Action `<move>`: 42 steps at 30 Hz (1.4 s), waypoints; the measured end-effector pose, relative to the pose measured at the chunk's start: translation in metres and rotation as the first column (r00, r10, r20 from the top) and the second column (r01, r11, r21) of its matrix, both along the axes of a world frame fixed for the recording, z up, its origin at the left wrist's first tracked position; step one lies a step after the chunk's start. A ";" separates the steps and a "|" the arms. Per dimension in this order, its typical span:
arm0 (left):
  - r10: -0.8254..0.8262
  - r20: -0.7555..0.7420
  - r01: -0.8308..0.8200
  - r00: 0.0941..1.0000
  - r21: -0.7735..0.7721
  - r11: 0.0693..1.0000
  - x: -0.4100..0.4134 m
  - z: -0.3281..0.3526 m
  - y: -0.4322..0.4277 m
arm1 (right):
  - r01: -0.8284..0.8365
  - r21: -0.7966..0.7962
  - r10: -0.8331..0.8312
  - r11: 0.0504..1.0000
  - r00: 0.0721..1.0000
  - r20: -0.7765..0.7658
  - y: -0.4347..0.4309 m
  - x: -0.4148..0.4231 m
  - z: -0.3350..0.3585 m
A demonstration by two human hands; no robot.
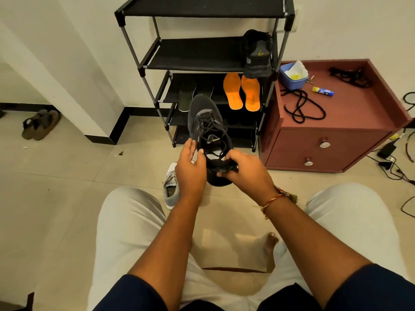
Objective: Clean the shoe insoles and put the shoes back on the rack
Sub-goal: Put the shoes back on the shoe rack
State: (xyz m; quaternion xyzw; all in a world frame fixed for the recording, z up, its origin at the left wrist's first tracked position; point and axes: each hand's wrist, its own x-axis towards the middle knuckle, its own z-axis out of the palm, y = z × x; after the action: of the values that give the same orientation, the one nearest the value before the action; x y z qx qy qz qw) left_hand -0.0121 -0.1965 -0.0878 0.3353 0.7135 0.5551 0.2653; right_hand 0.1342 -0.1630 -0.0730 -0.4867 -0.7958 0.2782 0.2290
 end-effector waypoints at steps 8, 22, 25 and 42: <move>0.019 0.245 -0.013 0.969 -0.026 1.000 0.010 -0.016 0.009 | 0.177 0.134 -0.167 0.975 0.983 -0.078 0.054 0.004 0.039; -0.213 0.054 0.214 0.976 -0.004 0.977 -0.022 0.078 0.132 | 0.219 0.249 -0.222 0.943 0.975 -0.017 0.188 -0.042 0.121; -0.310 -0.042 0.308 0.950 -0.034 0.951 -0.031 0.089 0.157 | 0.234 0.226 -0.241 0.946 0.970 0.005 0.215 -0.061 0.119; -0.332 -0.021 0.325 0.943 -0.154 0.933 -0.064 0.039 0.228 | 0.292 0.267 -0.346 0.918 0.920 0.183 0.340 -0.100 0.080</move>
State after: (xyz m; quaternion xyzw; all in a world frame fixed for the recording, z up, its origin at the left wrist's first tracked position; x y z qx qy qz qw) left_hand -0.0759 0.0318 -0.0490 0.4418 0.6928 0.4404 0.3618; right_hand 0.0340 0.1772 0.0066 -0.6087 -0.7531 0.0839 0.2353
